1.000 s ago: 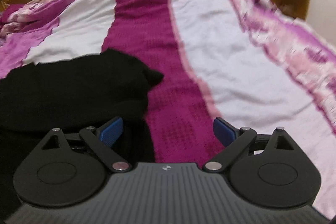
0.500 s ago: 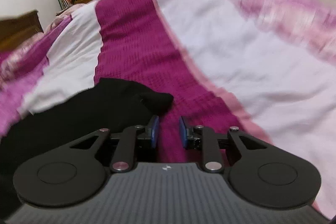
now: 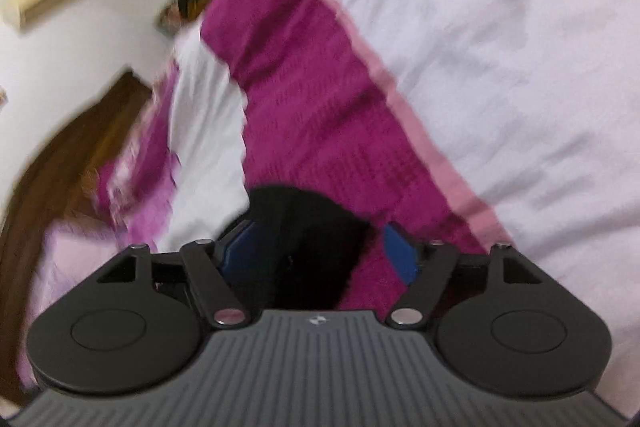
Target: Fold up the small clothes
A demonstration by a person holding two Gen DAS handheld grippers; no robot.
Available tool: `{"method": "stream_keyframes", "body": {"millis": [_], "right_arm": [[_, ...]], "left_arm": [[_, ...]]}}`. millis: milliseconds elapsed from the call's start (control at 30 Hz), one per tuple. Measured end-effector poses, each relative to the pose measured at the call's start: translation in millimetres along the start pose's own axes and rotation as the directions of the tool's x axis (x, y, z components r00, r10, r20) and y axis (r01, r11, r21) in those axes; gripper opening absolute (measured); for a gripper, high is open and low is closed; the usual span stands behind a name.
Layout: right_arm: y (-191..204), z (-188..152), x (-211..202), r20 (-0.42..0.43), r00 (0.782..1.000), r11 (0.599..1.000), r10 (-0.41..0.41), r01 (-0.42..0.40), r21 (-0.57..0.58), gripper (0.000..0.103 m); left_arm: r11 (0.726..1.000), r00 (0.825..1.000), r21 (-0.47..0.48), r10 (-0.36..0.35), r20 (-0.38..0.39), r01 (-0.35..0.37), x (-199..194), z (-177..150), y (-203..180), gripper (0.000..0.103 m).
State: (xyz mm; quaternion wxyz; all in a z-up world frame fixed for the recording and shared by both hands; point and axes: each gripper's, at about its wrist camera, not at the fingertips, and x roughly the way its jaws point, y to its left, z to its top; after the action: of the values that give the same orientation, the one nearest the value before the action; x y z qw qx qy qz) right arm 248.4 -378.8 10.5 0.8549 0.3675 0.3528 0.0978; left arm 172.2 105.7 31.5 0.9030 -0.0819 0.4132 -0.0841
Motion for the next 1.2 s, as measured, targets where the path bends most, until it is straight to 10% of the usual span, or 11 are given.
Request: {"method": "stream_keyframes", "body": {"millis": [67, 400, 500, 567, 633, 667, 867, 1000, 1067, 1133, 1200], "right_arm": [[4, 3, 9, -0.002, 0.998, 0.997, -0.070, 0.070, -0.020, 0.006], [40, 41, 23, 0.014, 0.971, 0.934, -0.237, 0.232, -0.272, 0.006], [47, 29, 6, 0.154, 0.914, 0.814, -0.375, 0.404, -0.416, 0.012], [44, 11, -25, 0.097, 0.957, 0.859, -0.275, 0.289, -0.423, 0.025], [39, -18, -53, 0.000, 0.981, 0.903, -0.194, 0.179, -0.392, 0.074], [38, -36, -64, -0.023, 0.982, 0.909, -0.188, 0.165, -0.383, 0.080], [36, -145, -112, 0.062, 0.953, 0.851, -0.298, 0.295, -0.434, 0.082], [61, -224, -150, 0.124, 0.912, 0.706, -0.392, 0.384, -0.595, 0.083], [69, -244, -172, 0.140, 0.897, 0.699, -0.419, 0.417, -0.580, 0.083], [72, -254, -191, 0.112, 0.910, 0.761, -0.400, 0.398, -0.513, 0.084], [72, -269, -213, 0.084, 0.932, 0.819, -0.353, 0.351, -0.454, 0.084]], "left_arm": [[1.000, 1.000, 0.017, 0.007, 0.004, -0.007, 0, -1, -2, 0.006], [0.998, 1.000, 0.066, 0.024, -0.011, -0.024, 4, 0, -6, 0.005], [1.000, 1.000, 0.021, 0.012, -0.017, -0.012, 4, 4, 0, 0.005], [1.000, 1.000, -0.014, -0.003, -0.014, 0.003, 0, 5, 4, 0.005], [0.999, 1.000, -0.029, -0.015, 0.013, 0.015, -9, 5, 7, 0.005], [0.999, 0.999, -0.028, -0.017, 0.033, 0.018, -16, 4, 8, 0.005], [0.988, 0.994, -0.111, 0.109, -0.011, -0.110, -63, -30, 43, 0.004], [0.975, 1.000, -0.223, 0.013, 0.007, -0.011, -105, -76, 67, 0.005], [0.970, 0.998, -0.242, 0.010, 0.070, 0.007, -132, -91, 68, 0.005], [0.955, 0.989, -0.294, -0.001, 0.149, 0.045, -159, -106, 69, 0.018], [0.919, 0.972, -0.374, -0.039, 0.231, 0.126, -182, -128, 73, 0.082]]}}
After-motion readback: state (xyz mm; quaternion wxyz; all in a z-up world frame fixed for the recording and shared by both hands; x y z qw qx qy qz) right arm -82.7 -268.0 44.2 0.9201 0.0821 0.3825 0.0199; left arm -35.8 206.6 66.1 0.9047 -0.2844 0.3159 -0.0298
